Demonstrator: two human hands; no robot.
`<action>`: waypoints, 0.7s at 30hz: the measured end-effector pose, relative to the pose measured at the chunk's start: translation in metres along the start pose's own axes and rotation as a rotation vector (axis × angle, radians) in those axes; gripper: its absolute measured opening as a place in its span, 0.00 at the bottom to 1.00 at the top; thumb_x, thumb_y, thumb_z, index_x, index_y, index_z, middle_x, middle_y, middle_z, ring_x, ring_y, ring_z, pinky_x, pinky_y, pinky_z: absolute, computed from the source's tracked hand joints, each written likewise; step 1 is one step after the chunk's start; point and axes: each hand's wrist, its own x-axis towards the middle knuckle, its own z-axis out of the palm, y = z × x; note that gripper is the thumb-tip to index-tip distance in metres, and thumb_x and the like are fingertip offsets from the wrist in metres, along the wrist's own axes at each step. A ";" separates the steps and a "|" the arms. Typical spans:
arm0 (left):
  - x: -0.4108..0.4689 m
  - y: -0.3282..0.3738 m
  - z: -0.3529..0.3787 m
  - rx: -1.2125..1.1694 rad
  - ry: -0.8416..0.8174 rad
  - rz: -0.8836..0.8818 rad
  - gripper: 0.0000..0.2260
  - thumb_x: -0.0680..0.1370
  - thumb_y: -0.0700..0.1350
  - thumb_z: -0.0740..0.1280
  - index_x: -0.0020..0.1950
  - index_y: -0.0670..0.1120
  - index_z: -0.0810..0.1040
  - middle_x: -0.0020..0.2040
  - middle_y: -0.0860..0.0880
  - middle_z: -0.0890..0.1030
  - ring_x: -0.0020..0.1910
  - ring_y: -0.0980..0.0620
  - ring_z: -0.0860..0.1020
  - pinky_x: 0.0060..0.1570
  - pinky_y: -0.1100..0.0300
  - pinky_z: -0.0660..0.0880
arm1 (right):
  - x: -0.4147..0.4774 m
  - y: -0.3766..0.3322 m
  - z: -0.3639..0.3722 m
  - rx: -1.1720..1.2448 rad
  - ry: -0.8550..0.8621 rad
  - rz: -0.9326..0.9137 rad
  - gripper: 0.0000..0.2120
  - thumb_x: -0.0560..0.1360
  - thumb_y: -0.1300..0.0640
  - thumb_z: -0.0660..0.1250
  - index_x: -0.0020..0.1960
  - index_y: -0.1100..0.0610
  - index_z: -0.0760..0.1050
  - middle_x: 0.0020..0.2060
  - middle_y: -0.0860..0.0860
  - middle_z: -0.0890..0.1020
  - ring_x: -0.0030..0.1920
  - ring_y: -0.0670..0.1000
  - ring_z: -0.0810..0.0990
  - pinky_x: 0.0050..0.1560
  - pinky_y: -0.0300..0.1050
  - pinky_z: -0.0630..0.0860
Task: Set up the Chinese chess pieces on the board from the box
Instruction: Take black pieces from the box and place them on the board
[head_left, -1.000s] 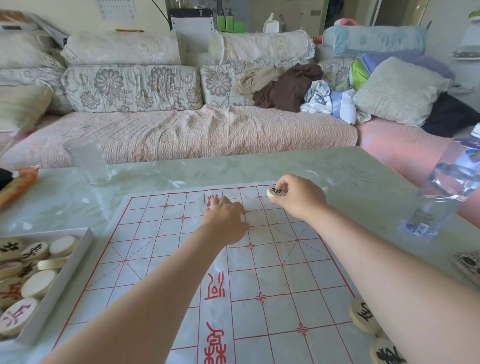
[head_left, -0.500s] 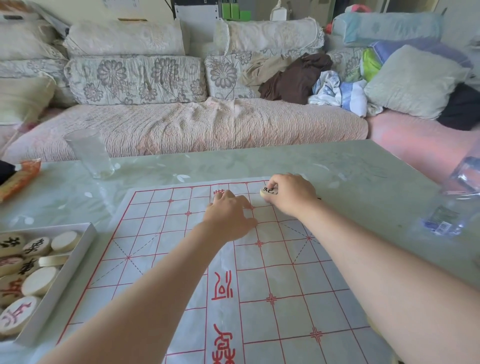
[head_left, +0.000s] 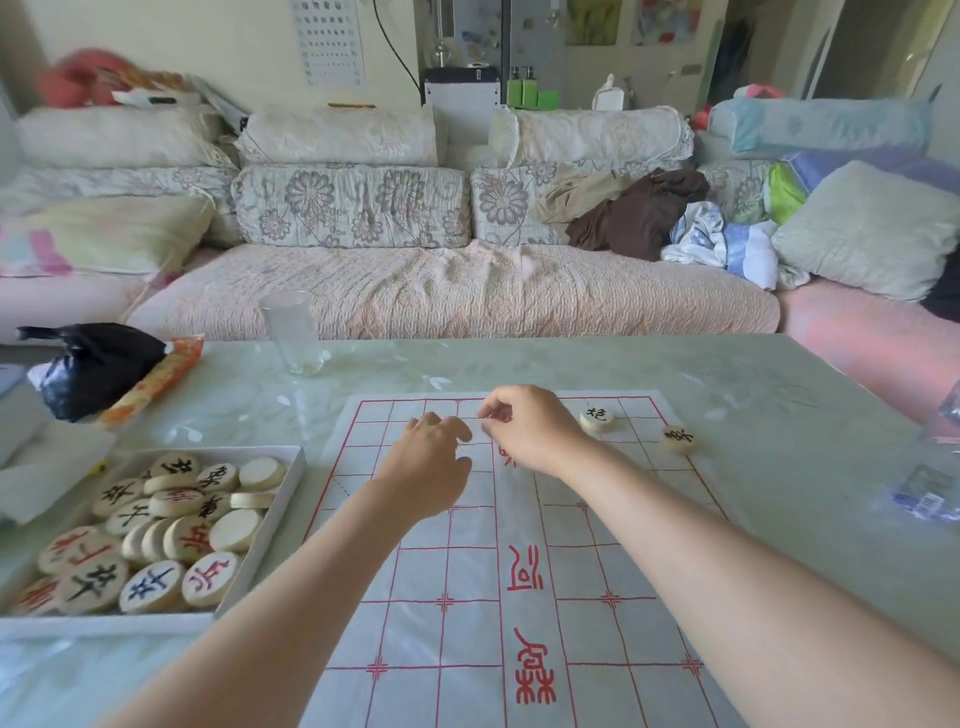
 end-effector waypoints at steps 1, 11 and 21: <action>-0.007 -0.011 -0.008 0.005 0.003 -0.007 0.14 0.78 0.46 0.63 0.64 0.51 0.73 0.58 0.49 0.74 0.60 0.48 0.69 0.56 0.57 0.69 | -0.004 -0.014 0.007 0.029 -0.024 -0.018 0.05 0.75 0.55 0.68 0.48 0.47 0.81 0.43 0.43 0.82 0.49 0.48 0.80 0.54 0.46 0.77; -0.088 -0.136 -0.084 0.106 0.121 -0.116 0.16 0.78 0.41 0.61 0.63 0.54 0.73 0.57 0.51 0.73 0.59 0.48 0.70 0.55 0.57 0.69 | -0.034 -0.129 0.088 0.037 -0.247 -0.204 0.10 0.77 0.56 0.66 0.57 0.49 0.81 0.52 0.44 0.82 0.55 0.48 0.79 0.59 0.45 0.75; -0.117 -0.199 -0.110 0.169 0.076 -0.149 0.16 0.79 0.47 0.61 0.67 0.55 0.72 0.65 0.50 0.70 0.66 0.46 0.64 0.63 0.53 0.66 | -0.009 -0.198 0.142 -0.352 -0.350 -0.208 0.17 0.78 0.46 0.64 0.66 0.46 0.75 0.64 0.47 0.78 0.62 0.52 0.76 0.59 0.46 0.73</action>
